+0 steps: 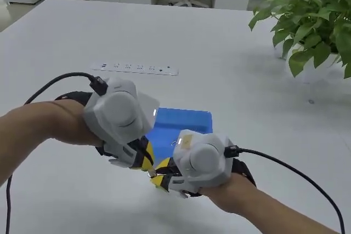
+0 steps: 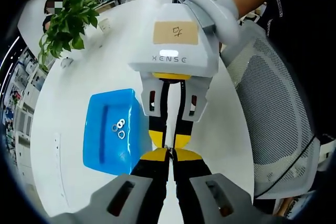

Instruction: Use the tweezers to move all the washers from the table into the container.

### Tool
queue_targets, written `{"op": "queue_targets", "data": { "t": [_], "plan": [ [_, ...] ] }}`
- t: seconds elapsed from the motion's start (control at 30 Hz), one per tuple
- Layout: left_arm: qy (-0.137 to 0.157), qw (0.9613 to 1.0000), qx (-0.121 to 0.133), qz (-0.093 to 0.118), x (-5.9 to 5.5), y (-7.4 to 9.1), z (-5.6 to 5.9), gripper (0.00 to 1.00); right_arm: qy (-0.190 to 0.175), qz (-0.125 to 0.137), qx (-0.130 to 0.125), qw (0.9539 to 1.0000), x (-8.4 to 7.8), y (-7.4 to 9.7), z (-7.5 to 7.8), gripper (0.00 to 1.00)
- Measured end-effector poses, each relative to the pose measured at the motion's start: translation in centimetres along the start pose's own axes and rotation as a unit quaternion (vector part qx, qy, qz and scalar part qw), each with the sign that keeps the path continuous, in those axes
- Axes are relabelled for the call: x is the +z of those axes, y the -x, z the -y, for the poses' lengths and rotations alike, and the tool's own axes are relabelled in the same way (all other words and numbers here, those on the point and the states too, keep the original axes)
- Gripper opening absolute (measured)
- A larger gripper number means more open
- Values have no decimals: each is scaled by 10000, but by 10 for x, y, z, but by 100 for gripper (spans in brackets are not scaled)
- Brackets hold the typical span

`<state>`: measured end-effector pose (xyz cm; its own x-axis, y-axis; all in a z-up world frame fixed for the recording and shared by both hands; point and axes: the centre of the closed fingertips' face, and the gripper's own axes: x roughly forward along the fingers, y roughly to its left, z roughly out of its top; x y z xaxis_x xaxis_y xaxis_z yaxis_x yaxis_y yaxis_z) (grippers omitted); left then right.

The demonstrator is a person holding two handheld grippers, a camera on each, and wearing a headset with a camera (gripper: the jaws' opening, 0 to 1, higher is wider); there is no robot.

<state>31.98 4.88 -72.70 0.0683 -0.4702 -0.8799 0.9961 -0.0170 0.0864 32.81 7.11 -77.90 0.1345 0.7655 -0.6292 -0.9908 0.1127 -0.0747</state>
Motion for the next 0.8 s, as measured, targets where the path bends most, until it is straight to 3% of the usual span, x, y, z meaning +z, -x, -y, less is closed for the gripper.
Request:
{"op": "queue_targets", "data": {
  "t": [0.4,0.8],
  "plan": [
    [183,9998,92,40,0,1,-7,6,-25,4,32,10000,1,-1,2,11],
    [187,9998,-37,64,6,-4,-13,6,-169,57,48,9998,0,3,6,11]
  ]
}}
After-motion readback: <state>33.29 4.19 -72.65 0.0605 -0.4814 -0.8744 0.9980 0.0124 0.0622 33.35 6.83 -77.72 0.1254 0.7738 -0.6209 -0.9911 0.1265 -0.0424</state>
